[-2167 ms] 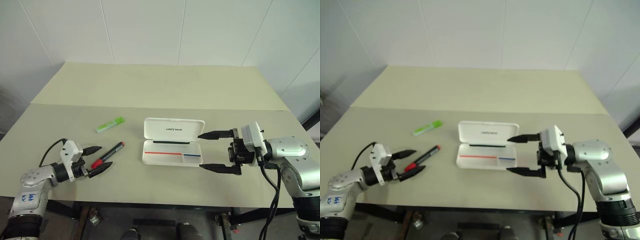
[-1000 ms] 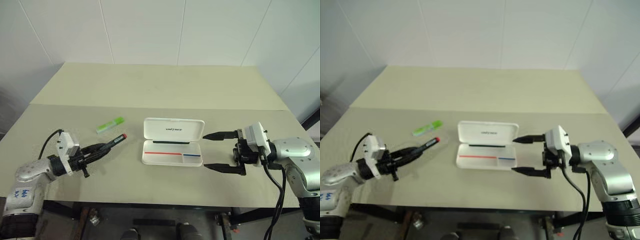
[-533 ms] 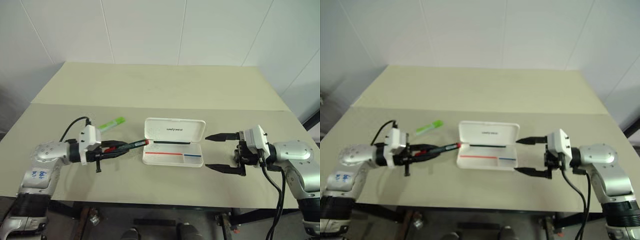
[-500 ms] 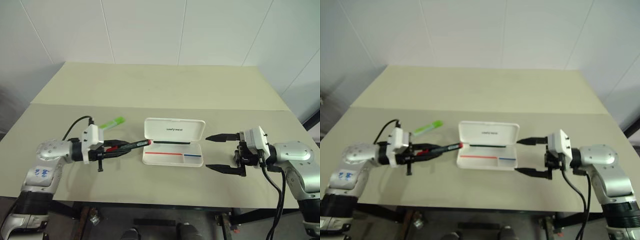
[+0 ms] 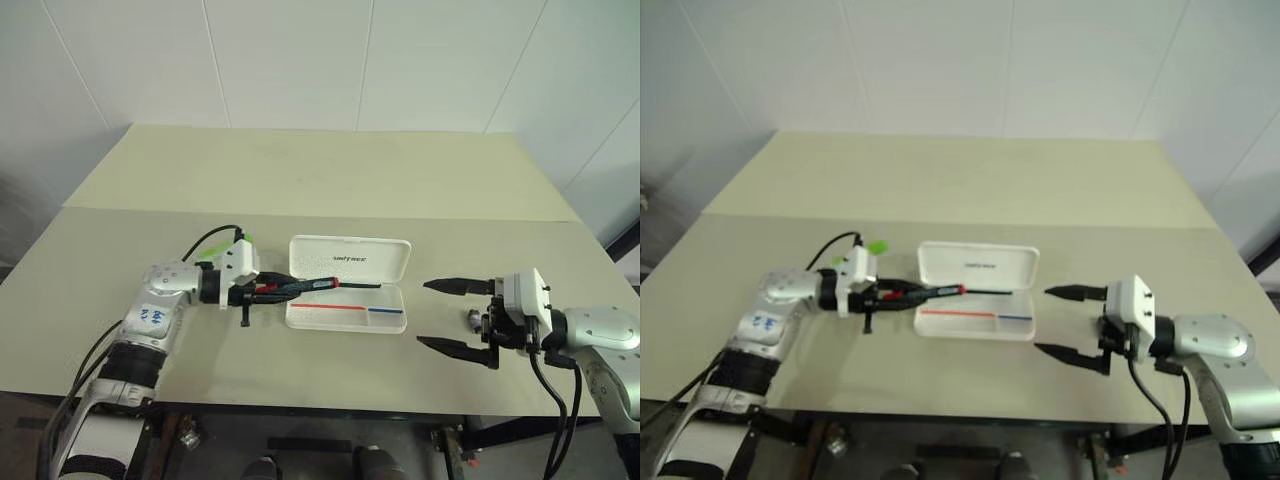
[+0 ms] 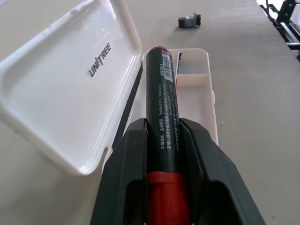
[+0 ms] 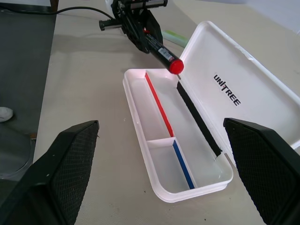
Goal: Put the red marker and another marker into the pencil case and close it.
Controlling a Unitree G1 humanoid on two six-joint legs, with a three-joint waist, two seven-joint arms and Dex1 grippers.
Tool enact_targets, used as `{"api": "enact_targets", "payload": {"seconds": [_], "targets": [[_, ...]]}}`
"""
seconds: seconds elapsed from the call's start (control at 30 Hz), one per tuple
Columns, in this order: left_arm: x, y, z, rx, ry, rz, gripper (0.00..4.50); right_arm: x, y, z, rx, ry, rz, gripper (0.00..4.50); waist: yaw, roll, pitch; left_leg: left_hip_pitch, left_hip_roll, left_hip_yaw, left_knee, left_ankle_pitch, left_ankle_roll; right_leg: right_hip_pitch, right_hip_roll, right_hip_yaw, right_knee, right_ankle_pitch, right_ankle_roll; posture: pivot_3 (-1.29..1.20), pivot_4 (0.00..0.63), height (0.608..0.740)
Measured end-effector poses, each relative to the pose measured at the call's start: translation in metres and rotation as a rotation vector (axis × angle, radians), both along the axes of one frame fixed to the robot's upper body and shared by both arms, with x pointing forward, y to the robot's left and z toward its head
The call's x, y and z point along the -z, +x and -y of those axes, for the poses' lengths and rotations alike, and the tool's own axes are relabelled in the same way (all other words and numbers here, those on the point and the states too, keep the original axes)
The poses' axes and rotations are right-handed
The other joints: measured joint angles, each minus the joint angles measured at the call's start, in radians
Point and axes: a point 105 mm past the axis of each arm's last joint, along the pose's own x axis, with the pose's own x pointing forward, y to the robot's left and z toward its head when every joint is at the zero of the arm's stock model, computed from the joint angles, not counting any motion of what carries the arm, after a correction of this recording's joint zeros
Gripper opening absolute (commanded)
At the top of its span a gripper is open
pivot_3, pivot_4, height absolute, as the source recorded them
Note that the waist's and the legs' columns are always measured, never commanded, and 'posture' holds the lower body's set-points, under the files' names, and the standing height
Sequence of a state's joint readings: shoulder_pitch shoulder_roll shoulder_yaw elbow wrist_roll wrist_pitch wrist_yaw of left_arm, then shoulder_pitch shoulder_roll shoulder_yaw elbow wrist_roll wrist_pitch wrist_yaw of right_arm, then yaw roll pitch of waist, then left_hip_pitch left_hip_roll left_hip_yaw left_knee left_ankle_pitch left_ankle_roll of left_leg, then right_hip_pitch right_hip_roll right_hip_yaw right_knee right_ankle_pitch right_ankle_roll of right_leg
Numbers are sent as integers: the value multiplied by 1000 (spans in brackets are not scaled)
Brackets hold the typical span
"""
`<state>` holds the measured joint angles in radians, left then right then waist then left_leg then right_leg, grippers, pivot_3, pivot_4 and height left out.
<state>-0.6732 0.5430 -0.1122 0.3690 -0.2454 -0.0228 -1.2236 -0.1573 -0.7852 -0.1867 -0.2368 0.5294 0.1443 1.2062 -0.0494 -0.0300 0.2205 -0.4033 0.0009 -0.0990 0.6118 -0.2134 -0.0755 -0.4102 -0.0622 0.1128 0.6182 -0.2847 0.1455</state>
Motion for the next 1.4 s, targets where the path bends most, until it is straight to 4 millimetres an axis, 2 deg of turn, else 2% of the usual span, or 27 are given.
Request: {"api": "enact_targets", "payload": {"seconds": [0.13, 0.23, 0.4, 0.67, 1.03, 1.07, 1.2, 1.3, 1.4], "targets": [[9, 5, 14, 27, 29, -8, 628, 0, -2, -2, 19, 3, 5, 4500, 3, 0, 0, 0, 0, 0, 1, 0, 0, 0, 0, 0, 0, 0, 0, 0, 150, 740], [7, 11, 26, 37, 42, 9, 628, -2, -4, -3, 30, 6, 20, 4500, 6, 0, 0, 0, 0, 0, 1, 0, 0, 0, 0, 0, 0, 0, 0, 0, 150, 740], [9, 22, 34, 14, 57, 24, 628, -2, -6, -5, 47, 11, 27, 4500, 10, 0, 0, 0, 0, 0, 1, 0, 0, 0, 0, 0, 0, 0, 0, 0, 150, 740], [18, 21, 50, 48, 54, 9, 628, 0, -9, -6, 60, 16, 23, 4500, 20, -1, 0, -1, -1, 0, 1, 0, 0, 0, 0, 0, 0, 1, 3, 0, 150, 740], [18, 21, 63, 62, 48, 2, 4326, -2, -8, -6, 75, 22, 31, 4500, 20, -1, 0, -1, -1, 0, 1, 0, 0, 0, 0, 0, 0, 1, 3, 0, 150, 740], [18, 21, 64, 61, 47, -1, 4445, -2, -8, -6, 75, 22, 32, 4500, 20, -1, 0, -1, -1, 0, 1, 0, 0, 0, 0, 0, 0, 1, 3, 0, 150, 740], [13, 19, 65, 74, 32, -11, 4445, -4, -7, -7, 70, 22, 41, 4500, 19, -1, 0, -1, -1, 0, 1, 0, 0, 0, 0, 0, 0, 1, 3, 0, 150, 740], [0, 8, 69, 139, -5, -23, 4445, -8, -5, -9, 62, 24, 56, 4500, 19, -1, 0, -1, -1, 0, 1, 0, 0, 0, 0, 0, 0, 1, 3, 0, 150, 740], [-2, -2, 65, 163, -5, -35, 4445, -7, -3, -11, 54, 27, 53, 4500, 16, -1, 0, 0, 0, 0, 0, 0, 0, 0, 0, 0, 0, 2, 4, 0, 150, 740]]}}
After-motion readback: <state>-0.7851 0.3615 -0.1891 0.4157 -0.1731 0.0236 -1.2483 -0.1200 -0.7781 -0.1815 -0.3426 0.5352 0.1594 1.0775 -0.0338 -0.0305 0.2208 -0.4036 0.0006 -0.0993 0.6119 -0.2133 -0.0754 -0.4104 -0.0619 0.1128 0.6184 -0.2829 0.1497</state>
